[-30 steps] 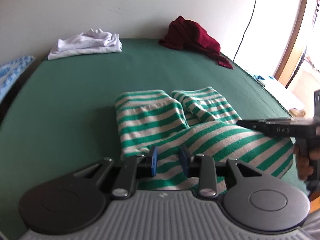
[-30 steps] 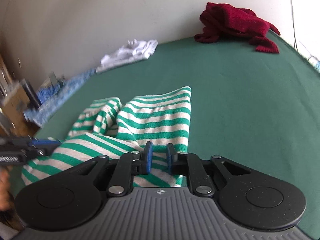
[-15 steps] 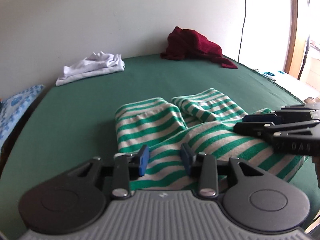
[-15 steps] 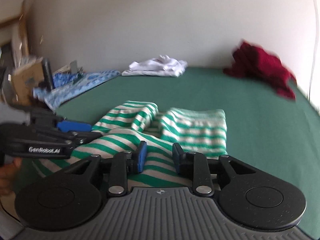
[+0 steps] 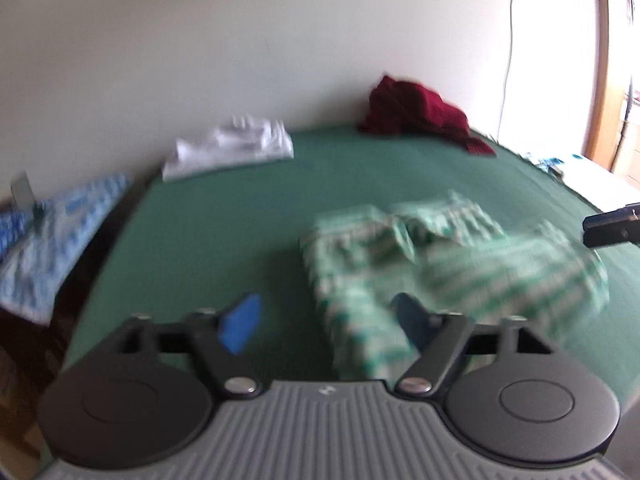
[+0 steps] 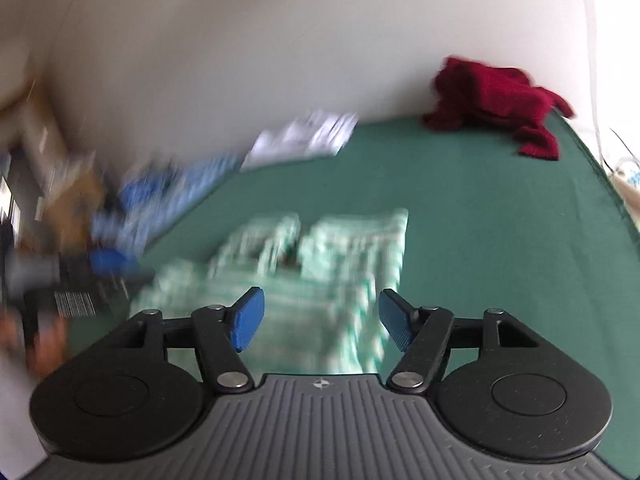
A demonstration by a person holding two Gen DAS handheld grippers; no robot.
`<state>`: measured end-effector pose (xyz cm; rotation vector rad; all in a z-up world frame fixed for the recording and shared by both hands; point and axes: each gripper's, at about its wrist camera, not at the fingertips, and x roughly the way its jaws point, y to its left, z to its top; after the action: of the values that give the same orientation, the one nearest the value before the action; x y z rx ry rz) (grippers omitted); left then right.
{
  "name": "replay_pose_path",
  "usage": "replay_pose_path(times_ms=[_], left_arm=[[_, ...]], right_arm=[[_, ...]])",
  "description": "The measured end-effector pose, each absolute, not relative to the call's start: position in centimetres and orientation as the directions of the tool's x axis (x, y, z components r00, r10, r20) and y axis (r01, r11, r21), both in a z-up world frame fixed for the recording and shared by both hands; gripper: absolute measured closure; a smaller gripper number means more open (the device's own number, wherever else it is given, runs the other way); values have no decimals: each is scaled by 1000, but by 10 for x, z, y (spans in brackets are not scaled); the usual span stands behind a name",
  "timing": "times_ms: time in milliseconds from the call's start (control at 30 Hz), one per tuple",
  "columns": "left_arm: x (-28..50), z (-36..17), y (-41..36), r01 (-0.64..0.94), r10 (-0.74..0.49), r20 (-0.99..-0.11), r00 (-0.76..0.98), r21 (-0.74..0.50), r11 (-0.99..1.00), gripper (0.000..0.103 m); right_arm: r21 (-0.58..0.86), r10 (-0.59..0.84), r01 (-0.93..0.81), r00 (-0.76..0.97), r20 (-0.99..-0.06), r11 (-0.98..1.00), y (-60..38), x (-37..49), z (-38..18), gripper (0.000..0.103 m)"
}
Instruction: Fold clothes
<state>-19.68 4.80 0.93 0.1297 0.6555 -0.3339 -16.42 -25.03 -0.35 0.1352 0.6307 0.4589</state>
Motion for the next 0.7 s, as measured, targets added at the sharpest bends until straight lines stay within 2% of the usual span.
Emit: replay_pose_path(times_ms=[100,200,300,367,400,433,467,500,567,633,700], left_arm=[[-217,-10,52,422,-307,-701,644,-9,907,21],[-226,-24,35,503,-326,-697,639,59,862,21],[-215,-36,32,498,-308,-688,657,90,862,25],[-208,-42,32,499,-299,-687,662,106,860,23],[-204,-41,33,506,-313,-687,655,92,858,31],[-203,-40,33,513,-322,-690,649,84,854,48],[-202,-38,31,522,-328,-693,642,82,849,52],[-201,-37,29,531,-334,-697,635,79,844,60],[-204,-34,24,532,-327,-697,638,92,842,67],[-207,-24,25,514,-338,-701,628,48,856,78],[-210,-11,27,493,-356,-703,615,-9,870,80]], right_arm=[[173,457,-443,685,-567,879,-249,-182,-6,37],[89,457,-512,660,-597,855,-248,-200,-9,37],[7,452,-573,638,-624,819,-246,-217,-12,37],[-33,446,-583,656,-609,812,-240,-212,-19,37],[-43,451,-594,655,-607,803,-239,-208,-22,37],[-54,456,-604,653,-604,795,-237,-204,-24,42],[-60,461,-612,653,-601,788,-236,-201,-26,52],[-48,465,-608,654,-597,793,-237,-199,-26,55],[-4,478,-600,641,-601,800,-241,-196,-22,63],[41,490,-596,618,-614,802,-244,-194,-16,68],[86,508,-595,591,-627,799,-247,-195,-6,70]])
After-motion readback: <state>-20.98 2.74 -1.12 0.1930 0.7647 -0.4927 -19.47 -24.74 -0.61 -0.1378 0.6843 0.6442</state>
